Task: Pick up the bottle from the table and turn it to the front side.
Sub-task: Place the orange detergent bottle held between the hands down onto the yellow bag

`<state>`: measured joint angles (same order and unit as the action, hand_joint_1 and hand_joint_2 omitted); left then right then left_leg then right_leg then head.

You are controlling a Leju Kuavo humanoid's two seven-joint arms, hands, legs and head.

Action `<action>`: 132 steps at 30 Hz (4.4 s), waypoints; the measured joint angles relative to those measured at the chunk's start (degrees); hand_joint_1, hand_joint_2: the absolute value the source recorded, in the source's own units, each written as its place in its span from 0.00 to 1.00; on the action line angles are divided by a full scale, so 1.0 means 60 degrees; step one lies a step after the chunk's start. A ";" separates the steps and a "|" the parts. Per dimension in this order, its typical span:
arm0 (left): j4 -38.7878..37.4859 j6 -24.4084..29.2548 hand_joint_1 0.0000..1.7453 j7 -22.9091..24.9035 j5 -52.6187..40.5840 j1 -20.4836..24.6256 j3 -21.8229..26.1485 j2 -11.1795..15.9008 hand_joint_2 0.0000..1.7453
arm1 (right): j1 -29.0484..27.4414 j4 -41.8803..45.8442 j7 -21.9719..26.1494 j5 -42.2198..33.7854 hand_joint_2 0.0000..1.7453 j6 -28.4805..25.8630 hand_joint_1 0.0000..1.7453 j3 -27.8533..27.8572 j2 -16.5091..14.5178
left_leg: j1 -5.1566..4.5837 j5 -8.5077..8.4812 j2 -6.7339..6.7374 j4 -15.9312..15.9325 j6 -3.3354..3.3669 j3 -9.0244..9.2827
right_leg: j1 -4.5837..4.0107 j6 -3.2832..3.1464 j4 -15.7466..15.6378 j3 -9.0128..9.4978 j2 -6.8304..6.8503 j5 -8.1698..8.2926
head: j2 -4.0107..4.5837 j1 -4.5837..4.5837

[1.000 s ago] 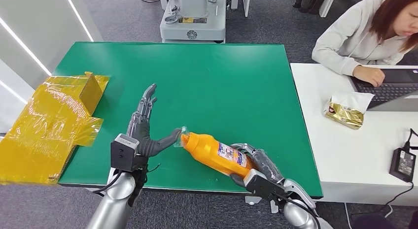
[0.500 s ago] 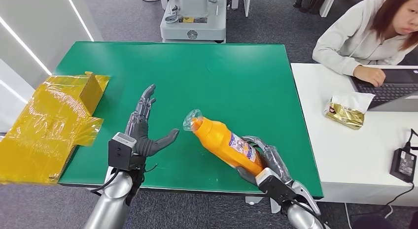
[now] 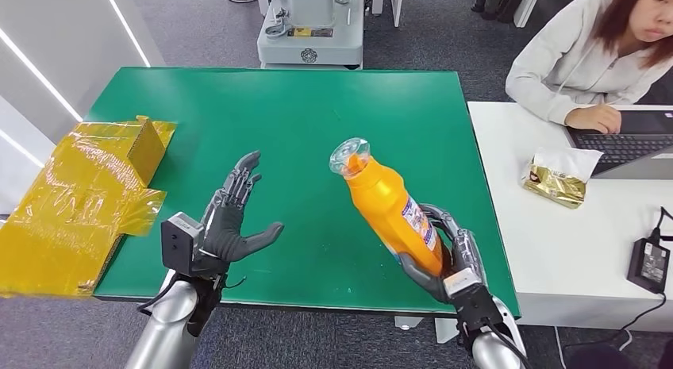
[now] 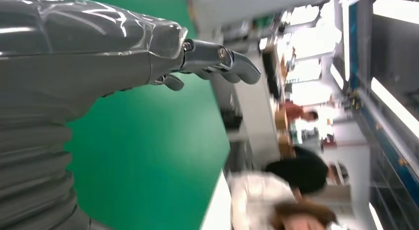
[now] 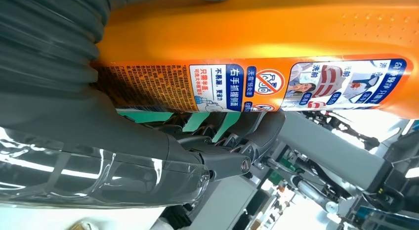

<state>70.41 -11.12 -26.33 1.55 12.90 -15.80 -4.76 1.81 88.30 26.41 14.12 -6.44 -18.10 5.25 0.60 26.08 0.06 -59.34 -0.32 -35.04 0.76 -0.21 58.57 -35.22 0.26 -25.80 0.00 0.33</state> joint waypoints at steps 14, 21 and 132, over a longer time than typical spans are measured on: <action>-0.2835 -0.2511 0.00 0.1677 0.4317 0.3152 -0.1259 -0.0643 1.00 | 0.2635 -0.3322 0.0065 -0.0317 1.00 0.0139 1.00 -0.0766 -0.1285 | 0.0002 -0.0054 -0.0001 -0.0005 -0.0009 0.0002 | -0.0001 -0.0015 0.0006 -0.0003 0.0000 0.0053 | 0.0000 0.0001; -0.3995 0.0182 0.00 0.0568 0.2162 0.4106 -0.2187 -0.1042 1.00 | 0.2847 -0.3989 -0.0081 -0.0354 1.00 -0.0178 1.00 -0.1191 -0.1745 | 0.0001 -0.0050 -0.0003 -0.0004 -0.0008 -0.0013 | -0.0001 -0.0011 0.0004 -0.0014 0.0000 0.0049 | 0.0000 0.0000; -0.9287 0.3380 0.94 0.6922 -1.3503 0.5304 -0.4557 0.3386 1.00 | 0.0322 -0.0338 -0.0573 0.1049 1.00 -0.0398 0.00 -0.1964 -0.0474 | 0.0005 -0.0048 0.0032 0.0014 -0.0017 -0.0015 | -0.0006 -0.0031 0.0011 -0.0034 -0.0035 0.0038 | 0.0000 0.0002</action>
<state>14.69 9.16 15.20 -79.47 44.72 -43.15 15.56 3.74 86.27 22.98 20.41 -8.82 -29.88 2.41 0.63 25.79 0.25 -59.25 -0.42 -35.13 0.73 -0.40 58.64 -35.43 0.05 -25.57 0.00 0.34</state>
